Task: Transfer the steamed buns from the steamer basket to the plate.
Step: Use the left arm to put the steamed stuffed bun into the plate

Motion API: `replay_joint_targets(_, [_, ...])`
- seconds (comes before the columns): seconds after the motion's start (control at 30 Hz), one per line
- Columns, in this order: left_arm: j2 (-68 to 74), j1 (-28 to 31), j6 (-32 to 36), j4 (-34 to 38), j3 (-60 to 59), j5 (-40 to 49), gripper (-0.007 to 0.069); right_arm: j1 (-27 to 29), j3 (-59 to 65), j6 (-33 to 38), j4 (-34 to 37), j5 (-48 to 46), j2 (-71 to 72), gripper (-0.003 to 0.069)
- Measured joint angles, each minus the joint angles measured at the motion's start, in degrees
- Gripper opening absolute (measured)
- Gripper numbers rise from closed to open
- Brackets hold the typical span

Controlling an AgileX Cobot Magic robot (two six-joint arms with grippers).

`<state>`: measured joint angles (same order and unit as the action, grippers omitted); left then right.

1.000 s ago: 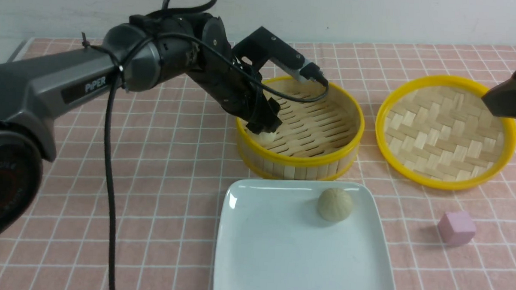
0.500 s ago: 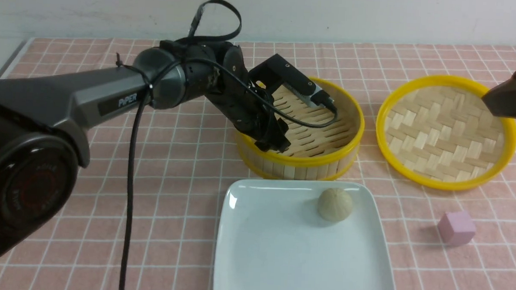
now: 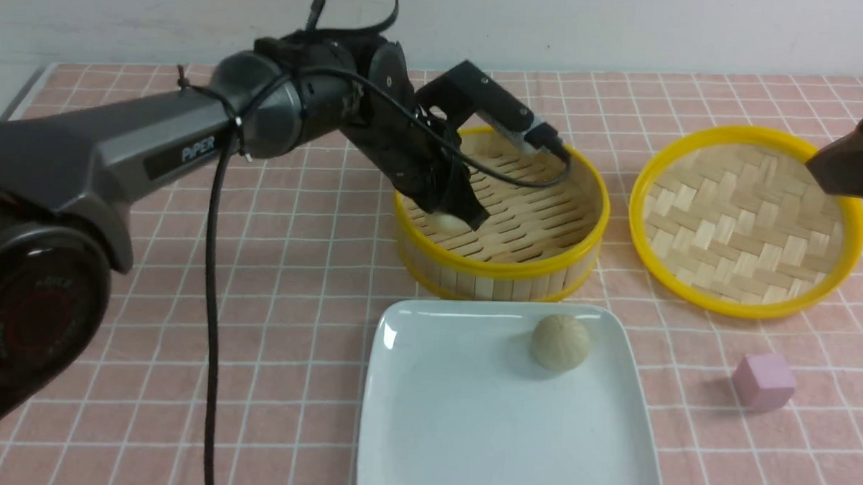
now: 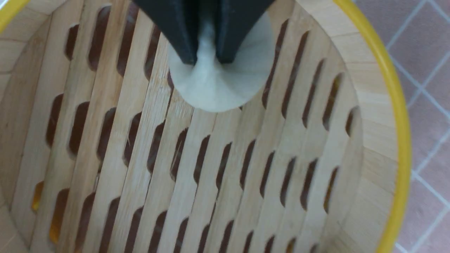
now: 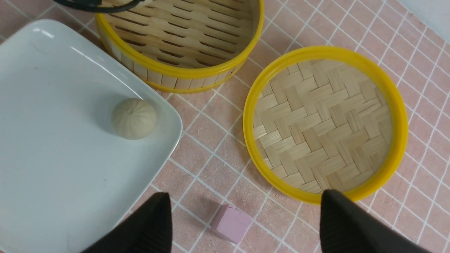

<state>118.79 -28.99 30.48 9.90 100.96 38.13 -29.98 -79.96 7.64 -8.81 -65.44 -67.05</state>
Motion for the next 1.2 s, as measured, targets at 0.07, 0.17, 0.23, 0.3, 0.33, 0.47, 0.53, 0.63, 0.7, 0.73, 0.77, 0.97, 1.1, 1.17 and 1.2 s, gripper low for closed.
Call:
replay_joint_targets(0.07, [-1.87,0.0,0.05,0.0,1.68,1.72,0.0064,0.0,0.0,0.0,0.0,0.01,0.0,0.0547])
replay_joint_targets(0.17, [-5.27,0.0,0.02,-0.43,3.4,3.84,0.0064,0.0,0.0,0.04,-0.06,0.05,0.0,0.0547])
replay_joint_targets(0.23, [-8.26,0.0,0.02,-0.63,3.84,5.98,0.0064,0.0,0.0,0.04,-0.06,0.05,0.0,0.0547])
replay_joint_targets(0.3, [-10.44,0.0,-0.32,-0.83,3.92,8.01,0.0064,0.0,0.0,0.04,-0.06,0.22,0.0,0.0547])
replay_joint_targets(0.33, [-11.51,0.0,-0.64,-0.89,3.92,9.27,0.0064,0.0,0.0,0.04,-0.06,0.28,0.0,0.0547])
replay_joint_targets(0.47, [-16.43,0.0,-3.53,-1.02,3.99,17.09,0.0064,0.0,0.0,0.04,-0.06,1.41,0.0,0.0547])
replay_joint_targets(0.53, [-17.28,0.0,-4.32,-1.08,3.99,19.65,0.0064,0.0,0.0,0.04,-0.06,1.64,0.0,0.0547])
replay_joint_targets(0.63, [-18.72,0.0,-6.4,-0.91,3.99,26.23,0.0067,0.0,0.0,0.04,-0.06,2.69,0.0,0.0534])
replay_joint_targets(0.7, [-18.7,0.0,-7.16,0.19,3.99,29.9,0.0067,0.0,0.0,0.04,-0.06,3.05,0.0,0.0522])
replay_joint_targets(0.73, [-18.52,0.0,-7.32,0.91,3.99,31.13,0.0067,0.0,0.0,0.04,-0.06,3.05,0.0,0.0517])
replay_joint_targets(0.77, [-17.95,0.0,-7.45,2.69,3.99,32.47,0.0068,0.0,0.06,0.04,-0.06,3.23,0.0,0.051])
replay_joint_targets(0.97, [-12.58,0.0,-6.86,13.63,3.77,32.91,0.0069,0.0,2.62,0.04,-0.06,4.84,0.0,0.0497])
replay_joint_targets(1.1, [-7.05,-0.06,-6.67,15.77,3.54,32.7,0.0074,0.0,4.72,0.04,-0.67,5.47,0.0,0.0496])
replay_joint_targets(1.17, [-3.61,-0.06,-6.67,14.39,3.31,32.29,0.0083,0.0,5.21,0.04,-1.25,5.57,0.0,0.0496])
replay_joint_targets(1.2, [-2.12,-0.06,-6.65,13.53,3.28,32.27,0.009,0.0,5.21,0.04,-1.47,5.62,0.0,0.0496])
